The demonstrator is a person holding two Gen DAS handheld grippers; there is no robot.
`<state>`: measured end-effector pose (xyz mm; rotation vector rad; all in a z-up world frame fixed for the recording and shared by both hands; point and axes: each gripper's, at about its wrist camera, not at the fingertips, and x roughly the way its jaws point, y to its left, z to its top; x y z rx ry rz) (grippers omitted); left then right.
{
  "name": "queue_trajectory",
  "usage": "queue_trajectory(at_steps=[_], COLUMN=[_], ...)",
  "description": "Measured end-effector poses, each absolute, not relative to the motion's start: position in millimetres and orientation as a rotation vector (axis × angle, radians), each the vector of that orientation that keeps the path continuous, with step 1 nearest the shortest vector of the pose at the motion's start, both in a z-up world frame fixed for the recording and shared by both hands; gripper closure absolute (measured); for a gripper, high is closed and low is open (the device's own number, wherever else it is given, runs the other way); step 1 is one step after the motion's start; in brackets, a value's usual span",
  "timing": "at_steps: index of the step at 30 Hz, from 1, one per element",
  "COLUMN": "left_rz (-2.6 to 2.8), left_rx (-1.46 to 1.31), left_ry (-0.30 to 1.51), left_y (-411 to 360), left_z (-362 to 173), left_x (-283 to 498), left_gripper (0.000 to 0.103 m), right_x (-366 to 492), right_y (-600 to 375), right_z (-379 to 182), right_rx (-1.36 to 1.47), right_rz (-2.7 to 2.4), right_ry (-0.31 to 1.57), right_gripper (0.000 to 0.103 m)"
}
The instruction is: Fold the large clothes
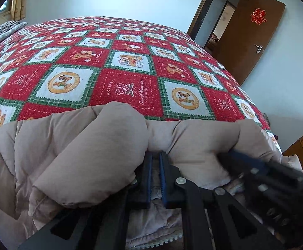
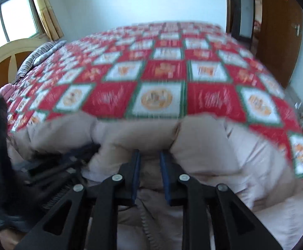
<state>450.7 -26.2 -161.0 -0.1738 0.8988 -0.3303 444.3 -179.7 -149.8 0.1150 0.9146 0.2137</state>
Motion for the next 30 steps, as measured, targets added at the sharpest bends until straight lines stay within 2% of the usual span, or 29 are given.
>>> queue_trajectory(at_steps=[9, 16, 20, 24, 29, 30], left_rz=[-0.273, -0.276, -0.296, -0.327, -0.415, -0.414], left_rx=[-0.065, -0.081, -0.109, -0.112, -0.169, -0.166], left_ry=[0.889, 0.896, 0.918, 0.863, 0.822, 0.820], left_y=[-40.6, -37.9, -24.0, 7.6, 76.8, 89.3], left_z=[-160.2, -159.2, -138.1, -102.4, -78.2, -78.4], left_x=[450.3, 450.4, 431.6, 375.0, 266.4, 245.7], left_gripper=[0.094, 0.094, 0.094, 0.093, 0.092, 0.089], right_x=[443.4, 439.2, 410.7, 342.2, 222.5, 200.3], right_y=[-173.8, -172.3, -201.4, -231.6, -275.3, -283.8], right_z=[-161.6, -155.2, -119.9, -70.3, -30.5, -26.2], right_rx=[0.036, 0.030, 0.217, 0.272, 0.274, 0.275], right_rz=[0.204, 0.196, 0.251, 0.277, 0.277, 0.270], right_ry=[0.929, 0.911, 0.866, 0.767, 0.703, 0.692], right_gripper=[0.082, 0.082, 0.076, 0.057, 0.053, 0.051])
